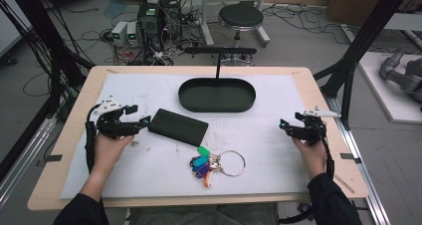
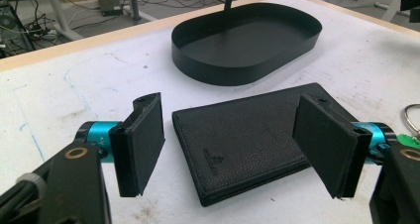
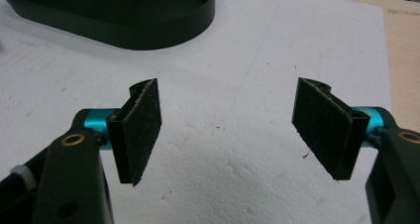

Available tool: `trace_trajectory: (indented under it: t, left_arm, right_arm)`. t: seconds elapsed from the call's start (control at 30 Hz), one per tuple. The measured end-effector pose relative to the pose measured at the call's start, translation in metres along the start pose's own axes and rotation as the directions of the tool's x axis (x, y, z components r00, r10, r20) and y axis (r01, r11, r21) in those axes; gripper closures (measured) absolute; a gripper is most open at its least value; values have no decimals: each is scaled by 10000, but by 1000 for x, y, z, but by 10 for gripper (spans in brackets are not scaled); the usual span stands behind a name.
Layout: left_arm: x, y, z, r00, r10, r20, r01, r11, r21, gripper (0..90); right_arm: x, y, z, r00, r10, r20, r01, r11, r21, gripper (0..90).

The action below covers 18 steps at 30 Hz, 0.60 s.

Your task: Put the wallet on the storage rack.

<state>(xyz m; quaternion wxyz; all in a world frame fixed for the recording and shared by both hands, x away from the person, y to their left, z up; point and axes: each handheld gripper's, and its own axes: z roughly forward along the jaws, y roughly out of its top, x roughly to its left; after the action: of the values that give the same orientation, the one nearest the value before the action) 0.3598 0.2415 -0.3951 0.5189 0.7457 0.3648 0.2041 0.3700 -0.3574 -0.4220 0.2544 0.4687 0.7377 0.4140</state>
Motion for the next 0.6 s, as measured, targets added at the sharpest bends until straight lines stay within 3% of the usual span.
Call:
trace_trajectory:
  t: [0.07,0.27,0.6]
  left_arm:
    - [1,0,5,9999,-100,75,99,9998,175,280]
    - [0,3,9,9988,-395,276,394,9992,55,280]
    - [6,9,13,9967,-761,285,762,9971,-18,290]
  right_arm:
    - [2,0,0,9999,-126,10,126,9999,-28,277]
    - [5,1,0,9995,-299,-101,299,9995,-35,277]
    - [2,0,0,9999,-143,-29,143,9999,-47,277]
